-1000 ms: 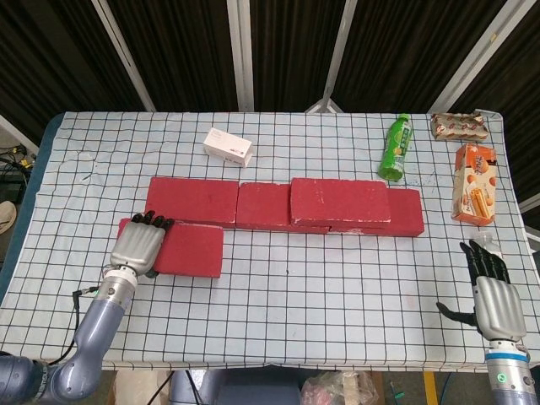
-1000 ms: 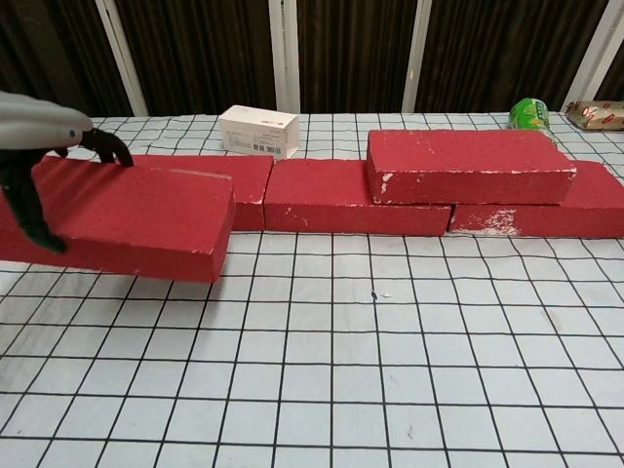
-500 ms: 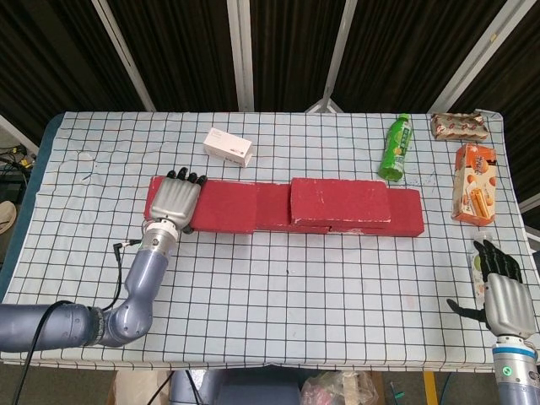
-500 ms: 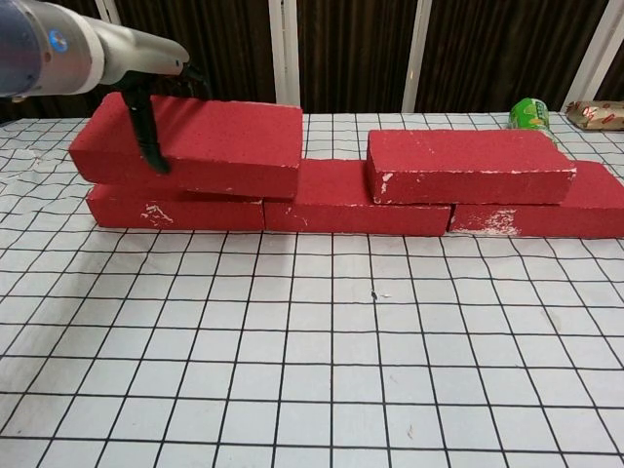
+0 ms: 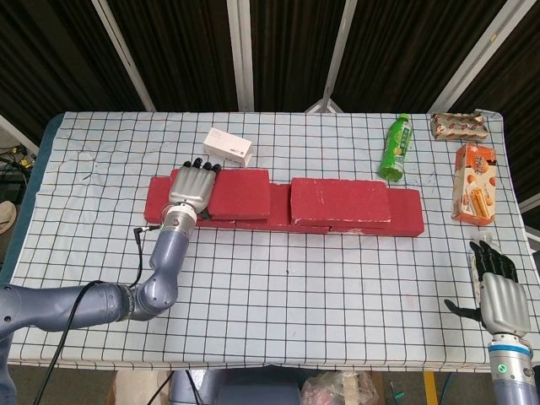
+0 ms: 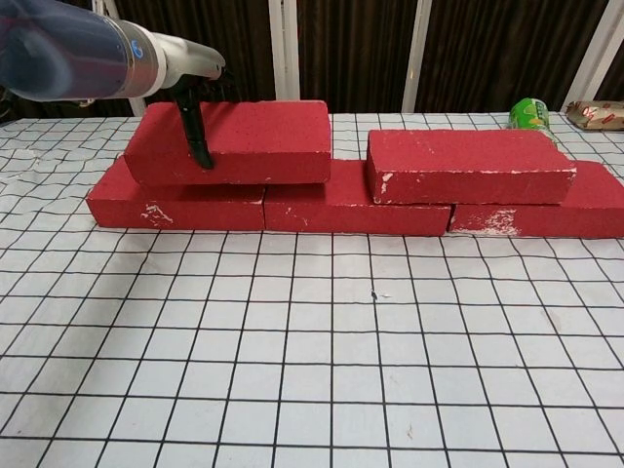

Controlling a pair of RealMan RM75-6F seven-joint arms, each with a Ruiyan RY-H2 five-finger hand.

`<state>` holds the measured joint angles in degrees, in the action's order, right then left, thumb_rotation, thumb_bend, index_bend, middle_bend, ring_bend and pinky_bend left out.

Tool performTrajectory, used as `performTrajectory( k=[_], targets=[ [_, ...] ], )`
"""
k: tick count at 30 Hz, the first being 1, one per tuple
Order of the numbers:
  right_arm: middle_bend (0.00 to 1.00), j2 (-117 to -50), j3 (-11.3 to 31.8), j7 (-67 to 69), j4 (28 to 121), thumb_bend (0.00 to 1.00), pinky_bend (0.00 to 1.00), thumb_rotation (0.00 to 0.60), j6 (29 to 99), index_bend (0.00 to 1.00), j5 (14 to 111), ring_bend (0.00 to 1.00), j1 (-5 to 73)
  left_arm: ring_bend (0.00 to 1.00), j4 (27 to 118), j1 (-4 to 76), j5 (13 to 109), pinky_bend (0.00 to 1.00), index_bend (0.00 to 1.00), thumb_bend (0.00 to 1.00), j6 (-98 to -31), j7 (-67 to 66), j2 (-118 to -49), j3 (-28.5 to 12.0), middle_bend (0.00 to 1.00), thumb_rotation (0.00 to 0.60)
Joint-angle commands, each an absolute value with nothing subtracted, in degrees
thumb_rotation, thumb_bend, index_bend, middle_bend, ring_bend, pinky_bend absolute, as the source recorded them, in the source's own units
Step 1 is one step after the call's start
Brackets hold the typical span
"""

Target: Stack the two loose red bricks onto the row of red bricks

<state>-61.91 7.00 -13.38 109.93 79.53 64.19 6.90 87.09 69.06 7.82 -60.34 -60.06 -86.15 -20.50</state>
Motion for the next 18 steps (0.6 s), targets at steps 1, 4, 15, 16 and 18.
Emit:
performTrajectory(
  k=[1,4,15,16,18],
  targets=[
    [0.00,-61.8,7.0,-13.5,110.1,0.15,0.00,0.600,79.6,0.00,64.1,0.00,6.9,0.09,86.0,69.8,7.0,0.15,0.21,0.00,-58.8,-59.5,-86.3,-20.7,0.22,0.600],
    [0.00,-61.8,7.1,-13.6,110.0,0.15,0.00,0.600,79.7,0.00,63.8,0.00,6.8,0.09,85.3,70.2,6.6,0.15,0.21,0.00,-57.1,-58.7,-86.1,-20.8,0.22,0.600],
    [0.00,-62.1,7.6,-14.0,109.5,0.15,0.00,0.600,79.8,0.00,62.6,0.00,6.9,0.09,81.0,74.0,1.7,0.14,0.21,0.00,-53.1,-60.9,-86.6,-18.3,0.21,0.600],
    [0.00,-62.2,7.6,-14.0,109.5,0.15,0.00,0.600,79.8,0.00,62.5,0.00,6.9,0.09,80.7,74.3,1.3,0.14,0.21,0.00,-53.1,-61.1,-86.7,-18.1,0.21,0.600],
    [0.00,-62.1,7.7,-14.1,109.5,0.15,0.00,0.600,79.8,0.00,62.3,0.00,7.0,0.09,79.9,75.0,0.8,0.14,0.21,0.00,-53.0,-61.3,-87.0,-17.8,0.21,0.600]
  ],
)
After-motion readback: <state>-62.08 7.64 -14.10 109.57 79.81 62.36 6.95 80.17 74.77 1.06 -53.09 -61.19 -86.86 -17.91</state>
